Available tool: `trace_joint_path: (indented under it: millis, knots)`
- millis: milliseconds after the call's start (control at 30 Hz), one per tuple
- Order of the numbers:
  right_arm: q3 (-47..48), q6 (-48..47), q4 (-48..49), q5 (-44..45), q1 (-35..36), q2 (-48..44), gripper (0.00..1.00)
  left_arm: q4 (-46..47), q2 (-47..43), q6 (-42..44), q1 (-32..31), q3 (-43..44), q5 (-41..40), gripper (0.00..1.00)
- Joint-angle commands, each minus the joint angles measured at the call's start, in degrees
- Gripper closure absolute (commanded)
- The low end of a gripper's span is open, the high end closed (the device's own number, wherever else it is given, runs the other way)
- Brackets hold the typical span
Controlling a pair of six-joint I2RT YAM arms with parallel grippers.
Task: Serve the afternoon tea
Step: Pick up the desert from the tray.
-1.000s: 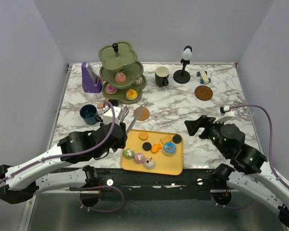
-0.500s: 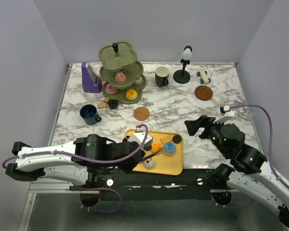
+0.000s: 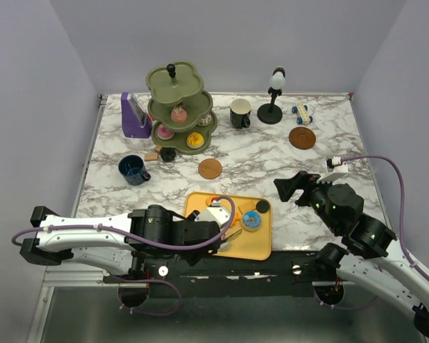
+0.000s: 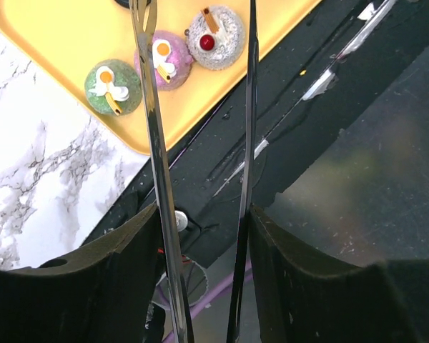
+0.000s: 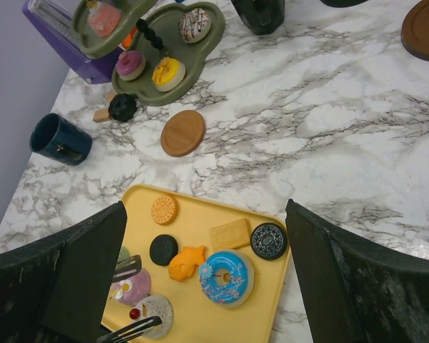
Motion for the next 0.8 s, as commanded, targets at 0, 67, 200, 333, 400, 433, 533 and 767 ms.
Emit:
trace_joint_path:
  millis: [0, 67, 200, 333, 400, 433, 533, 767]
  knots:
    - [-0.2, -0.3, -0.2, 1.3, 0.2, 0.1, 0.0, -0.4, 1.4, -0.3, -0.4, -1.2, 0.4, 0.42]
    - [-0.3, -0.2, -0.2, 1.3, 0.2, 0.1, 0.0, -0.4, 2.1, -0.2, -0.3, -1.5, 0.6, 0.42]
    - [-0.4, -0.3, -0.2, 1.4, 0.2, 0.2, 0.0, -0.2, 2.6, 0.0, -0.3, -2.0, 1.5, 0.42]
    - [-0.4, -0.3, -0.1, 1.4, 0.2, 0.3, 0.0, 0.3, 2.8, 0.2, -0.3, -2.4, 2.2, 0.41]
    - [-0.4, -0.3, -0.2, 1.4, 0.2, 0.2, 0.0, 0.6, 2.9, 0.2, -0.3, -2.4, 2.8, 0.41]
    - [-0.4, -0.3, -0.1, 1.3, 0.2, 0.2, 0.0, 0.7, 3.0, 0.3, -0.3, -2.5, 3.2, 0.41]
    - [-0.4, -0.2, -0.1, 1.3, 0.2, 0.3, 0.0, 0.9, 3.0, 0.3, -0.4, -2.3, 3.8, 0.41]
    - [-0.4, -0.2, -0.1, 1.2, 0.2, 0.2, 0.0, 0.6, 3.1, -0.1, -0.4, -3.0, 5.0, 0.4]
